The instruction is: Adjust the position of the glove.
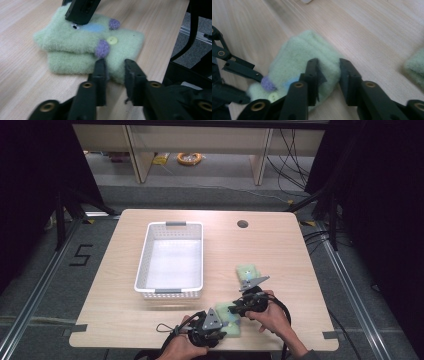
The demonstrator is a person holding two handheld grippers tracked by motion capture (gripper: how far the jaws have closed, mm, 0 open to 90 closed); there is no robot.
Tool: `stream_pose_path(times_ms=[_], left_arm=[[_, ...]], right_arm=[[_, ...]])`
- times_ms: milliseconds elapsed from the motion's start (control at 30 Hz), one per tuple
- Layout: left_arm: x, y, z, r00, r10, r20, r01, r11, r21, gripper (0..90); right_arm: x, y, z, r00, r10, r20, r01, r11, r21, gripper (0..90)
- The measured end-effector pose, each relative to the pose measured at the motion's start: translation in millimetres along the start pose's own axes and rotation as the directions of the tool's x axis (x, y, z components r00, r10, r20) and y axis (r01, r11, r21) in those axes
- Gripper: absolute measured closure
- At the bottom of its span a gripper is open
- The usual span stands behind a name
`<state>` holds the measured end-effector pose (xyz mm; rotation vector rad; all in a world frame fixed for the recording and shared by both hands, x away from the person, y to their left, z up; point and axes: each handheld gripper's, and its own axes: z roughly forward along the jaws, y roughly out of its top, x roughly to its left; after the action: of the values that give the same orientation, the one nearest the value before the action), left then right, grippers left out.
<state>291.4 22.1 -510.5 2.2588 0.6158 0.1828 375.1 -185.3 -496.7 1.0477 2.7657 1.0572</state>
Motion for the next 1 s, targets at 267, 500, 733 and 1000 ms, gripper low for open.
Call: stream_pose_path(times_ms=[267,500,733,1000], left_arm=[[4.4,5.3,-7.2,0.9999,-0.012,-0.005,0.012,0.9994,-0.032,84.5],[4.4,20.3,-1.5,0.9993,-0.015,0.033,0.017,0.9984,-0.054,84.5],[2.5,20.8,14.9,0.9975,-0.026,0.065,0.028,0.9990,-0.034,83.4],[3.9,15.7,18.3,0.9967,-0.037,0.072,0.039,0.9991,-0.018,69.8]], right_arm=[[2.7,-3.5,-21.1,0.9990,0.021,0.039,-0.019,0.999,-0.045,79.5],[-0.6,-7.5,-36.5,0.9958,0.079,0.047,-0.074,0.994,-0.084,79.4],[-9.5,-14.2,-30.2,0.9933,0.088,0.075,-0.083,0.994,-0.071,79.1],[-9.5,-17.5,-27.1,0.9918,0.078,0.101,-0.074,0.996,-0.048,72.8]])
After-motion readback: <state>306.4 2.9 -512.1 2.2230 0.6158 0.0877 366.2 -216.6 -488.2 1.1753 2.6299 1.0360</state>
